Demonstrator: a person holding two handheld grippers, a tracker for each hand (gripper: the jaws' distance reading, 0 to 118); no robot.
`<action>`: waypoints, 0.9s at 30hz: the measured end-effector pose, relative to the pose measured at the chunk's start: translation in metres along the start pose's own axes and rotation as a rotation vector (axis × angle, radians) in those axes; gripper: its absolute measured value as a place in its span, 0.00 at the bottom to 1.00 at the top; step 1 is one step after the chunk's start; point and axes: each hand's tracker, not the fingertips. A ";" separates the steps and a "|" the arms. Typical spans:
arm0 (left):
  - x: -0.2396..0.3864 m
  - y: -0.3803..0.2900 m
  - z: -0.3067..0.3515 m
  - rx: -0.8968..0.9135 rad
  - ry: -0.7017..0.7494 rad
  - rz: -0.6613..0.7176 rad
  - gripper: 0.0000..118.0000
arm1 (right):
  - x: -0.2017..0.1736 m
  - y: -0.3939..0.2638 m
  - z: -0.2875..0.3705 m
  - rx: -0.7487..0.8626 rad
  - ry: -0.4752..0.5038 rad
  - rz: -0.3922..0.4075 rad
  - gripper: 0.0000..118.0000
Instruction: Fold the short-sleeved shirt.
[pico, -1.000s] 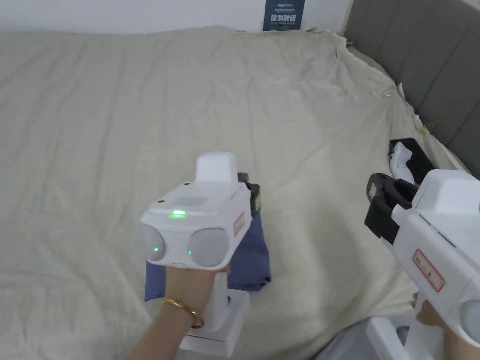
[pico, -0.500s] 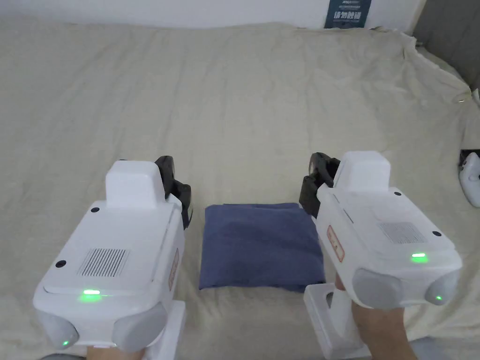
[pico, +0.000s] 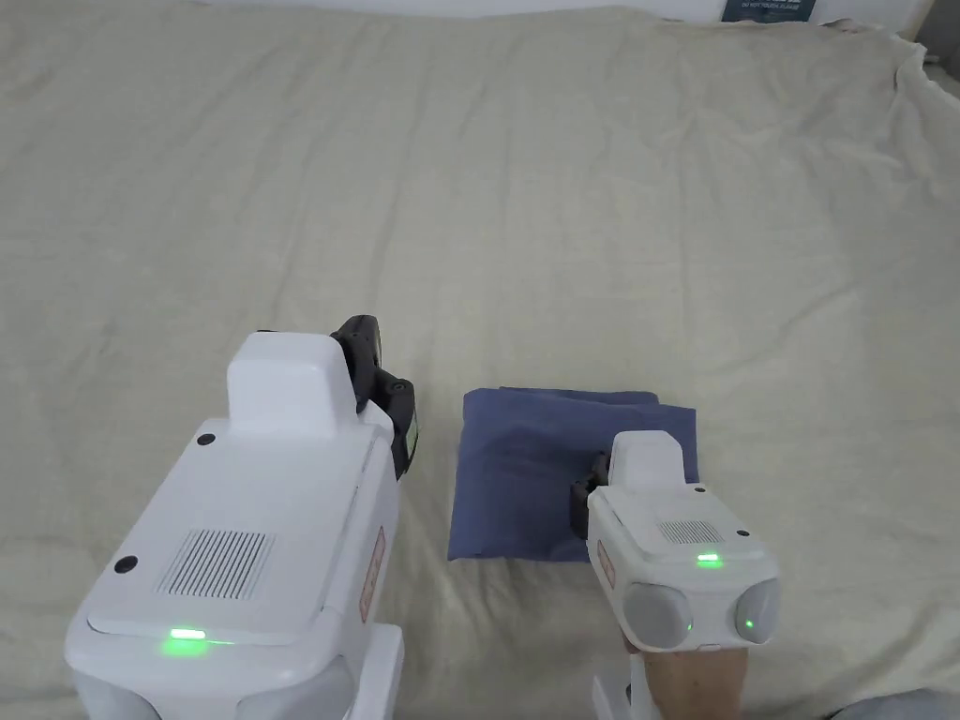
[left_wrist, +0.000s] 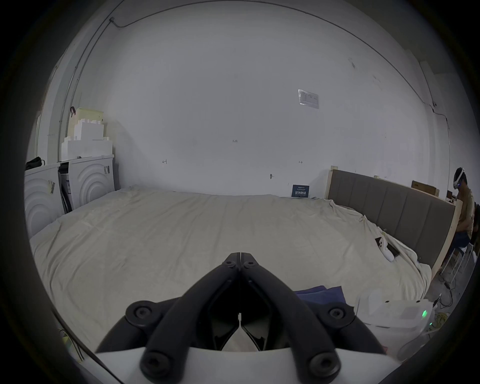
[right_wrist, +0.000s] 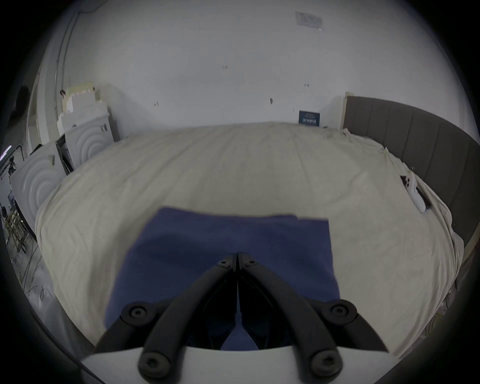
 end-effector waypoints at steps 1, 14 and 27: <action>0.000 -0.001 0.000 -0.003 0.000 -0.001 0.00 | 0.000 -0.005 -0.004 -0.003 0.005 -0.005 0.00; -0.032 0.023 -0.051 -0.258 -0.267 0.225 0.39 | -0.004 -0.002 -0.002 -0.008 0.013 -0.001 0.00; -0.070 -0.076 -0.194 -0.995 -0.697 0.576 0.96 | 0.005 0.005 0.000 -0.037 0.056 -0.022 0.00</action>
